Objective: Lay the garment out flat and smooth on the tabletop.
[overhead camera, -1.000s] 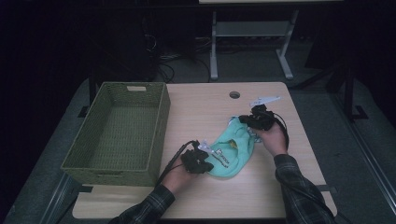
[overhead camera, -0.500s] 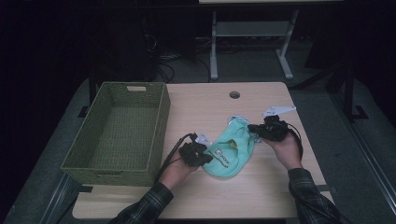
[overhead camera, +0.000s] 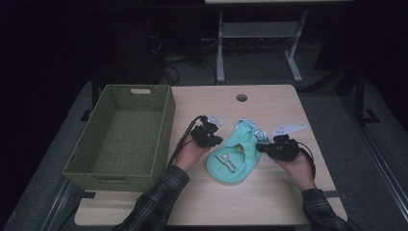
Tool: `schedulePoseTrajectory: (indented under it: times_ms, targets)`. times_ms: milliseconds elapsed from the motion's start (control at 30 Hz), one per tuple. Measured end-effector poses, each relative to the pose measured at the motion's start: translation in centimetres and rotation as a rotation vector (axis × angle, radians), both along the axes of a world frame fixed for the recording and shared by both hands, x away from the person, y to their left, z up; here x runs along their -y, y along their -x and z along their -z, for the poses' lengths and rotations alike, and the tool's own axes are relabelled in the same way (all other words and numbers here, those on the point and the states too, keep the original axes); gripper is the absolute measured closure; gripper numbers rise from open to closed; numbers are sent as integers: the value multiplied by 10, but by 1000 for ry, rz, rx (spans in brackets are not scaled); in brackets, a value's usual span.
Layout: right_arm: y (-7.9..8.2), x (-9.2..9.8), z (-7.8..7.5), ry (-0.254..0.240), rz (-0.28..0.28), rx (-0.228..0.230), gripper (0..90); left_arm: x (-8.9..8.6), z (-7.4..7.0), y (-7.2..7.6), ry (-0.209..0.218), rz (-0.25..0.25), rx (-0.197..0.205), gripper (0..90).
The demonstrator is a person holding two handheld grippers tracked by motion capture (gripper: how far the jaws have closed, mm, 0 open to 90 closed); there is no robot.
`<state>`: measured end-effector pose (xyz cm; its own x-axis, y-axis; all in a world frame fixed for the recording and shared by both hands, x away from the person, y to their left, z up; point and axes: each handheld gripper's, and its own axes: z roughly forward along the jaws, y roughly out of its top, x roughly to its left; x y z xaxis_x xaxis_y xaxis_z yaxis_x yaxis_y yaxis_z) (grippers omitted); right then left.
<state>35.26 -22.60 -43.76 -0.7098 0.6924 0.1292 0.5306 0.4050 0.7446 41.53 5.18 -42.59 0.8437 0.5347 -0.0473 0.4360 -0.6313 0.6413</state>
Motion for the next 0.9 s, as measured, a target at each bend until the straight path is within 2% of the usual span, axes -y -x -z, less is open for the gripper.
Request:
schedulePoseTrajectory:
  times_ms: [167, 333, 400, 467, 533, 633, 667, 700, 900]
  targets:
    - [7, -2, 8, 5, -11, -27, 897, 13, 7, -13, 0, 34, -16, 896]
    - [11, -6, 15, 5, -14, -59, 896, 28, 20, -16, -6, 60, -39, 895]
    - [12, -9, 16, 7, -21, -56, 896, 32, 25, -16, -3, 58, -48, 895]
    - [13, -11, 17, 7, -25, -60, 896, 33, 28, -16, -11, 62, -49, 895]
    - [13, -16, 22, 20, -36, -66, 896, 34, 31, -16, -44, 81, -46, 895]
    - [13, -19, 26, 40, -44, -76, 896, 34, 32, -16, -42, 82, -44, 895]
    - [13, -21, 30, 69, -46, -95, 897, 34, 32, -16, -47, 86, -40, 896]
    - [13, -21, 31, 56, -43, -92, 897, 34, 32, -16, -47, 86, -40, 896]
    - [13, -14, 30, 85, -39, -93, 897, 26, 30, -9, -69, 65, -47, 896]
